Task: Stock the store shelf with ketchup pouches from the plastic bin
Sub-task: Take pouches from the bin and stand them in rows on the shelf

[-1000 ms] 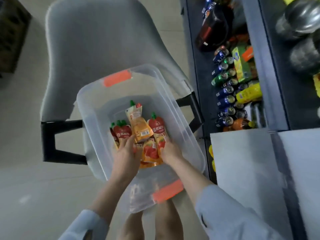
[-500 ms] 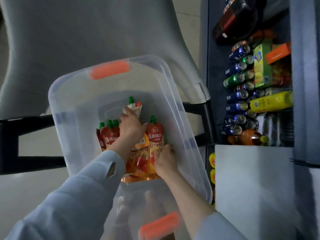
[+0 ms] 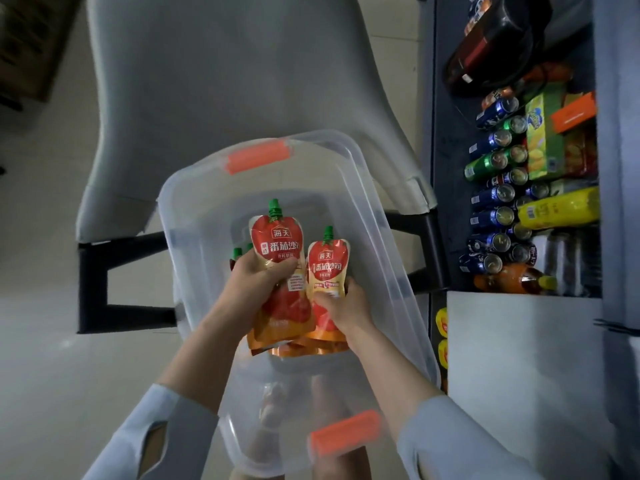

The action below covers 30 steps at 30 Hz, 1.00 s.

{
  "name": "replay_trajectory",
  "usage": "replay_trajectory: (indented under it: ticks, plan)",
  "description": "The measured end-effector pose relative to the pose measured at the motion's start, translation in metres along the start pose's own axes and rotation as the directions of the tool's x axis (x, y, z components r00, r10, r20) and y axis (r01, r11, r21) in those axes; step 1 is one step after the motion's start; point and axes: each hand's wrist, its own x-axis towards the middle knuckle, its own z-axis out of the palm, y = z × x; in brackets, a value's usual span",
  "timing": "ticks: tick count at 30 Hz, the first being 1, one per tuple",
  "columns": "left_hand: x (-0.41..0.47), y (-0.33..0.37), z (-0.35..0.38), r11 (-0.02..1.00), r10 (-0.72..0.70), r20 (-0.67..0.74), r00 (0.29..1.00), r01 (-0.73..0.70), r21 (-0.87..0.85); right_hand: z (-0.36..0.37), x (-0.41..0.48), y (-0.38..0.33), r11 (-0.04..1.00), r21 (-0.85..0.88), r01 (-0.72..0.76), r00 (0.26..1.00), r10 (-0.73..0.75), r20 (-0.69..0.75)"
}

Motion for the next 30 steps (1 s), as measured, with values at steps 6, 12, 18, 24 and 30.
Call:
replay_trajectory:
  ticks: [6, 12, 18, 24, 30]
  plan:
    - [-0.059, 0.006, -0.016, 0.99, 0.036, 0.001, 0.999, -0.036, -0.136, -0.017, -0.063, -0.011, 0.982, 0.021, 0.188, 0.982, -0.188, 0.008]
    - [-0.132, 0.018, -0.028, 0.984, 0.127, -0.001, 0.992, -0.126, -0.123, -0.041, -0.168, -0.026, 0.941, 0.198, 0.276, 0.96, -0.26, -0.103]
    - [-0.22, 0.031, -0.017, 0.95, 0.312, 0.106, 0.944, -0.31, -0.032, -0.074, -0.28, -0.008, 0.883, 0.264, 0.388, 0.902, -0.305, -0.305]
    - [-0.282, 0.033, 0.012, 0.898, 0.403, 0.33, 0.854, -0.439, 0.039, -0.102, -0.371, 0.027, 0.784, 0.315, 0.535, 0.774, -0.306, -0.554]
    - [-0.335, 0.03, 0.074, 0.829, 0.425, 0.557, 0.714, -0.554, 0.079, -0.138, -0.448, 0.075, 0.68, 0.306, 0.667, 0.604, -0.252, -0.756]
